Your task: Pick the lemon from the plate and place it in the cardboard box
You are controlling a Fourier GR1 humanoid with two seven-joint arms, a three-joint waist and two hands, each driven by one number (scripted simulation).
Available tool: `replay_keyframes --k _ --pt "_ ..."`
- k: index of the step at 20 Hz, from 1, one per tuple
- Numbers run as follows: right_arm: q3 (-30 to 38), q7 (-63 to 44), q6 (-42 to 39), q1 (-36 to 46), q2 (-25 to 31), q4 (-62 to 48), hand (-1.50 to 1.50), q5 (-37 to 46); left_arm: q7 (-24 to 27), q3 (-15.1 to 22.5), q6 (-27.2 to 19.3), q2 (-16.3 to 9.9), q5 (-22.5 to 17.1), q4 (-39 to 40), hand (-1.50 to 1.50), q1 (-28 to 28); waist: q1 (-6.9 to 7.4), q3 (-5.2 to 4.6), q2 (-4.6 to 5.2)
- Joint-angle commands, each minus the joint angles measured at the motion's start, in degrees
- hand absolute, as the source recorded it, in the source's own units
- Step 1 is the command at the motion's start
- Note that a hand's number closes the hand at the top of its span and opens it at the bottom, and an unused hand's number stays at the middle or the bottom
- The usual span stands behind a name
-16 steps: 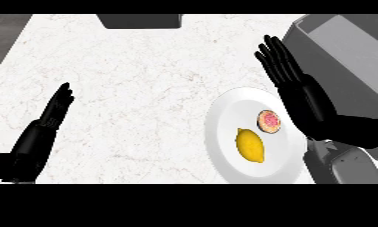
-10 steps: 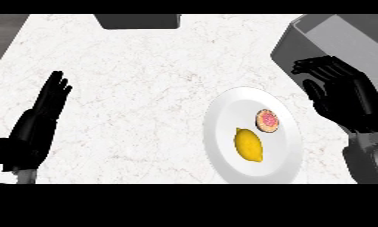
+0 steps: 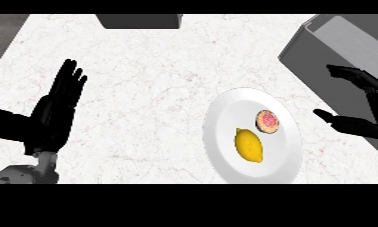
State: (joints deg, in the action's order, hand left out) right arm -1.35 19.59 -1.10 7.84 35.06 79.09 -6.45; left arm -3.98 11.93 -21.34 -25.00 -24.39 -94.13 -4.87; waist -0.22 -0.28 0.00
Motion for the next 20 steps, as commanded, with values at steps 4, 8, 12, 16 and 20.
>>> replay_keyframes --k 4,8,12,16,20 --pt "-4.4 -4.5 -9.8 0.7 12.8 4.0 -1.5 8.2 -0.1 -0.8 0.2 1.6 0.3 1.9 0.0 -1.8 -0.14 0.14 -0.1" --pt "-9.1 -12.7 -21.0 2.1 18.8 9.7 -1.5 7.6 1.5 0.2 0.5 3.2 0.8 3.6 0.0 -0.7 -0.34 0.0 -0.2" --pt "-8.3 -24.5 -27.5 4.8 19.8 16.7 -1.5 1.6 0.8 -0.7 1.5 3.1 1.2 4.1 0.0 -1.7 -0.12 0.15 -0.13" --pt "-6.7 -32.2 -29.1 4.9 15.4 22.7 -1.5 -3.6 -1.9 -1.6 0.7 4.2 2.1 2.4 0.0 -2.1 -0.14 0.24 -0.11" --pt "-9.5 -42.8 -26.8 5.5 10.5 31.4 -1.5 -5.0 1.7 -3.7 4.7 4.7 1.7 6.8 0.0 -2.2 -0.16 0.21 -0.06"
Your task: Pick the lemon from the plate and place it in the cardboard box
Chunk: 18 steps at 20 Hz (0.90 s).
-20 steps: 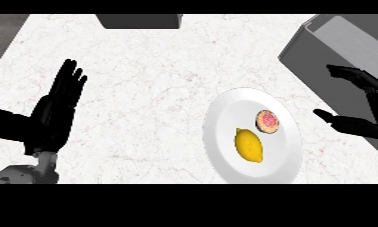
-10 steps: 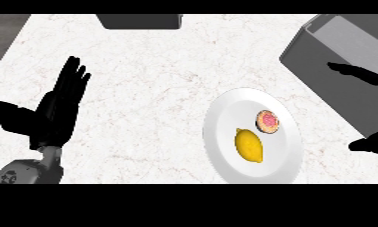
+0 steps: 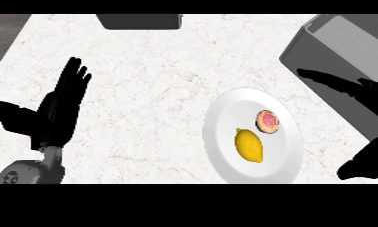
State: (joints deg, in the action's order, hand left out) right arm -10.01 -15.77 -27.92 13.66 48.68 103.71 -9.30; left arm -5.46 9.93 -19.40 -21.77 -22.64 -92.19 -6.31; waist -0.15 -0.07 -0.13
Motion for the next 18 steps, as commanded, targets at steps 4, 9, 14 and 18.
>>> replay_keyframes --k 4,9,14,18 --pt "0.9 -11.1 -2.7 -0.4 -6.6 7.2 -1.5 0.7 -3.3 -1.3 0.4 2.3 3.2 -1.4 0.0 -0.7 0.1 0.06 0.08" --pt "-3.4 -20.5 -2.0 4.3 -12.1 6.3 -1.5 5.1 -4.3 -3.4 2.2 1.6 3.1 -3.8 0.0 0.4 0.43 0.05 0.09" --pt "-1.8 -14.4 -4.8 -1.7 -16.7 4.9 -1.5 10.0 -4.0 -6.3 4.2 3.6 4.8 0.4 0.0 -2.0 0.1 0.07 0.12" --pt "-3.0 -14.1 -3.9 -3.3 -21.0 4.9 -1.5 16.3 -2.9 -4.6 4.1 6.7 7.4 -2.3 0.0 1.1 0.19 0.07 0.1"
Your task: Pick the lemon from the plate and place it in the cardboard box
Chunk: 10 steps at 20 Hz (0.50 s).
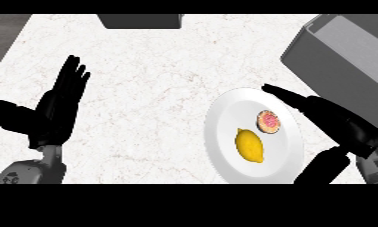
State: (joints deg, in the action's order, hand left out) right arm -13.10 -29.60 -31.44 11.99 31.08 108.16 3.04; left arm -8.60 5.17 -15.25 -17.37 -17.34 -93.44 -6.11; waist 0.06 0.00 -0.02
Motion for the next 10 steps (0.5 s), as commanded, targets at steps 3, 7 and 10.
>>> replay_keyframes --k 3,7,10 --pt "0.3 1.6 -1.0 3.0 -6.3 -5.2 -1.5 7.6 -1.3 -2.1 2.1 1.3 1.5 -2.0 0.0 0.9 0.16 0.0 0.02" --pt "-0.6 1.8 -0.4 -1.9 -9.1 -2.3 -1.5 11.3 -1.3 -0.6 -0.1 5.0 5.1 -1.2 0.0 0.5 -0.04 0.0 0.0" --pt "0.2 3.5 -1.5 -2.8 -10.7 -3.1 -1.5 12.2 -2.8 -2.0 1.9 4.5 5.1 -2.0 0.0 1.1 0.01 0.0 -0.01"
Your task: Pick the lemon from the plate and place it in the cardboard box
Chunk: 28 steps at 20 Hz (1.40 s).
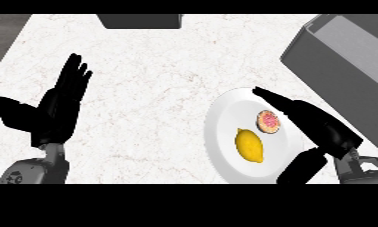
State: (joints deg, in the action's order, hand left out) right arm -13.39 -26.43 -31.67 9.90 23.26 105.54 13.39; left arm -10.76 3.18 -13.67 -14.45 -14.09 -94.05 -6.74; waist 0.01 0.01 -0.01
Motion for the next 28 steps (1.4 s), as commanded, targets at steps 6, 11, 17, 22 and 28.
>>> replay_keyframes --k 6,11,17,22,28 --pt "-1.2 -3.2 -3.4 -0.3 -6.6 0.3 -1.5 4.6 -0.2 -3.2 2.8 2.1 1.7 3.1 0.0 -2.0 -0.05 -0.02 0.02" --pt "0.2 9.3 -0.2 -5.8 -3.4 -3.7 -1.5 13.0 -2.7 -2.8 3.4 2.0 2.6 -7.1 0.0 3.8 0.05 0.01 -0.04" --pt "1.0 6.6 -2.1 -1.0 -8.7 -7.4 -1.5 15.0 1.2 -3.7 3.6 5.6 5.9 3.0 0.0 -1.4 -0.04 -0.01 0.02" --pt "2.1 9.6 -3.0 -2.6 -8.2 -7.6 -1.5 15.6 -3.6 -8.3 7.5 2.0 1.9 -0.8 0.0 -0.6 0.03 0.0 -0.01" --pt "-0.2 10.8 -1.9 -2.7 -11.1 -11.3 -1.5 20.6 -2.9 -4.6 6.0 6.2 5.8 -5.8 0.0 4.6 0.11 0.0 -0.03"
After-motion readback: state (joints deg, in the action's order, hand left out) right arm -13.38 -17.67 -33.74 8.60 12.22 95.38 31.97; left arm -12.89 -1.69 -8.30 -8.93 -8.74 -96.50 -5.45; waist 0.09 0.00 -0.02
